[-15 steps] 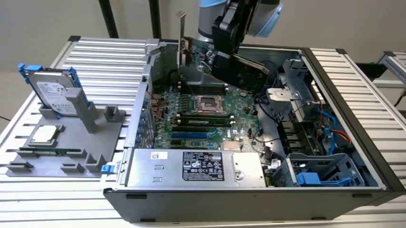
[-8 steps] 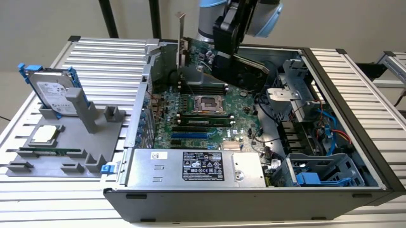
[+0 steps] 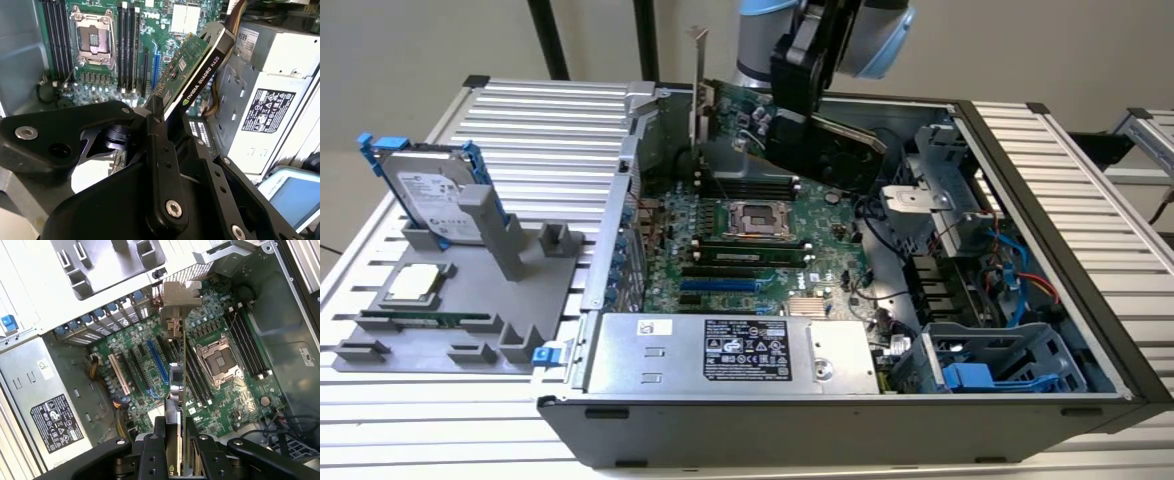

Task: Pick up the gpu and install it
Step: 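Insert the gpu into the slot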

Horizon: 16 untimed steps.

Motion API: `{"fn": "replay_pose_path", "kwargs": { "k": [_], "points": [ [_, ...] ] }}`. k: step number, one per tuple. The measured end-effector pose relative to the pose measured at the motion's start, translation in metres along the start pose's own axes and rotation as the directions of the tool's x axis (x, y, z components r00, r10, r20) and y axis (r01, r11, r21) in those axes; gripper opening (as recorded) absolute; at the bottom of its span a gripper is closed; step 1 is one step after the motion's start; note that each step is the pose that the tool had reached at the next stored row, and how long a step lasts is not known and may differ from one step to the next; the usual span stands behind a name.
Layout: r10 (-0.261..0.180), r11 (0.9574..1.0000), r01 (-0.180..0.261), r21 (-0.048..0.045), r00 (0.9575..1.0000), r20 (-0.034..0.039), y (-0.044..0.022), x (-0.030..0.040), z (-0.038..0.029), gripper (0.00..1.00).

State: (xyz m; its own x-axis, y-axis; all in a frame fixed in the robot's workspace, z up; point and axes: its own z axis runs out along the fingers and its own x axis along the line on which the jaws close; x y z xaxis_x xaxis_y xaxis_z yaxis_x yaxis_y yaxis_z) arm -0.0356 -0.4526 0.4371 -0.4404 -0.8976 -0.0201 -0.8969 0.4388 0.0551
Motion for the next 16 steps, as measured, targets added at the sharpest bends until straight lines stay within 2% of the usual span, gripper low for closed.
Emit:
{"fn": "replay_pose_path", "kwargs": {
  "k": [8, 16],
  "points": [
    [-0.036, 0.9994, 0.036, -0.0008, 0.9994, -0.0019, 0.0000, 0.0000, 0.0000, 0.00],
    [-0.080, 0.9968, 0.080, -0.0018, 0.9968, -0.0043, 0.0000, 0.0000, -0.0001, 0.00]
  ]
}}
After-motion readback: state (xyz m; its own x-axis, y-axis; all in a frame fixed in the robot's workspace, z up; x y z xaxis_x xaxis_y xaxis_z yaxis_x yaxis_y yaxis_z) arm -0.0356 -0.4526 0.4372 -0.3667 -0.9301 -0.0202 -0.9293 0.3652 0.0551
